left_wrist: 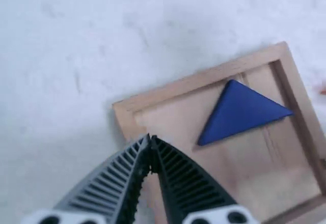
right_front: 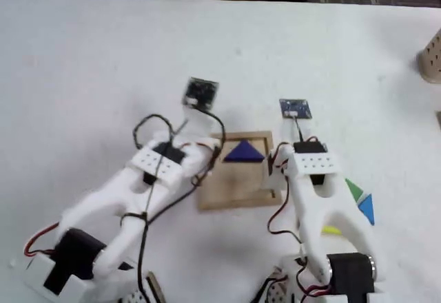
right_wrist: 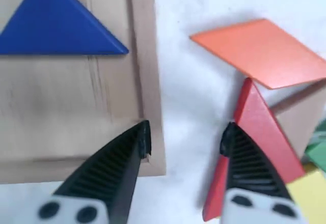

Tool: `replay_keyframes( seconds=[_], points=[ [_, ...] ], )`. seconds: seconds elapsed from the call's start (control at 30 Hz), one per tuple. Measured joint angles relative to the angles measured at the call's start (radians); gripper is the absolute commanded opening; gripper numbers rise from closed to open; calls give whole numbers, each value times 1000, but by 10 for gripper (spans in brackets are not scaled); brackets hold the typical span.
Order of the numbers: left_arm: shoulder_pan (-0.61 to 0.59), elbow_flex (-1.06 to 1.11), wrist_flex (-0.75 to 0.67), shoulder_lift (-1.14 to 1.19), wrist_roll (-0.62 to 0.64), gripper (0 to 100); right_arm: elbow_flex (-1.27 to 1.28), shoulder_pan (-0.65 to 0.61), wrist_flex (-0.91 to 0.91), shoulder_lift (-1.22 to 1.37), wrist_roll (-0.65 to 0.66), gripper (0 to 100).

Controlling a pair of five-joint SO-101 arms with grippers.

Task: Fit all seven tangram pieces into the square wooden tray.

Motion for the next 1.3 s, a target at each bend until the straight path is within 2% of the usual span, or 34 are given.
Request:
replay_keyframes(
  seconds=[0.1,0.17,0.3,0.43,0.57,0.7,0.87,0.97,1.13,1.3],
  points=[
    [78,0,0,0,20,24,-6,9,2,0,0,9],
    [138,0,0,0,52,24,-8,6,2,0,5,36],
    [241,0,0,0,100,24,-8,23,2,-2,32,19],
    [285,-6,0,21,109,24,-8,68,2,-41,32,19],
    [273,-103,23,155,110,24,-8,68,2,-51,32,20],
    [210,-232,94,287,110,24,-8,69,2,-51,32,20],
    [126,-313,138,342,110,24,-8,66,2,-51,32,20],
    [81,-316,140,347,110,24,-8,69,2,-51,32,20],
    [75,-316,133,351,110,24,-8,69,2,-51,32,21],
    [91,-316,54,353,110,24,-8,66,2,-51,32,21]
  ],
)
